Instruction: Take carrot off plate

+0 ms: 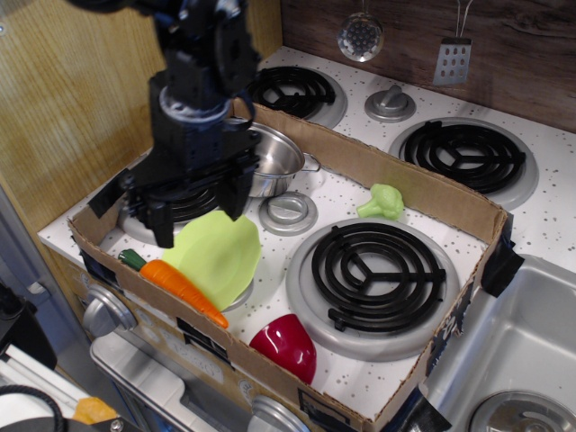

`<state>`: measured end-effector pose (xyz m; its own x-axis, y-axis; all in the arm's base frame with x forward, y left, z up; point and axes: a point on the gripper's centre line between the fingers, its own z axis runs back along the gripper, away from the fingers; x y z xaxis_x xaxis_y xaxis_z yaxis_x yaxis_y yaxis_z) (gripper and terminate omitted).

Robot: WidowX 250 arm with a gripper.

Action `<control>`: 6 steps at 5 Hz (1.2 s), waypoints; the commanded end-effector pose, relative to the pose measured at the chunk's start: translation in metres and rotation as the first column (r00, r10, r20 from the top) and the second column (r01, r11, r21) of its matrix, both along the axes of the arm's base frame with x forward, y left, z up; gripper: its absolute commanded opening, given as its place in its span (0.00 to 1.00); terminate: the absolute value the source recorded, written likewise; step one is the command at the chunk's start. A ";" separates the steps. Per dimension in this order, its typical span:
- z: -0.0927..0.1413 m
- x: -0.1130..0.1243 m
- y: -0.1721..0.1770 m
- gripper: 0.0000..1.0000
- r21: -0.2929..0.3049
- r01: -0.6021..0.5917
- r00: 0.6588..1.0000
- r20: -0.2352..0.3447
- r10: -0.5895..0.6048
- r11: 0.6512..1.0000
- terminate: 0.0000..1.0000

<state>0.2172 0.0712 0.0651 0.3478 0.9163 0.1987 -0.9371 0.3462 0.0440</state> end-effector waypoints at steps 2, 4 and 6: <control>-0.024 -0.010 0.010 1.00 -0.026 -0.017 0.999 0.046 0.018 1.000 0.00; -0.038 -0.008 0.011 1.00 -0.063 -0.010 0.999 0.053 0.013 0.998 0.00; -0.053 -0.015 0.008 1.00 -0.080 -0.036 0.992 0.115 0.045 0.996 0.00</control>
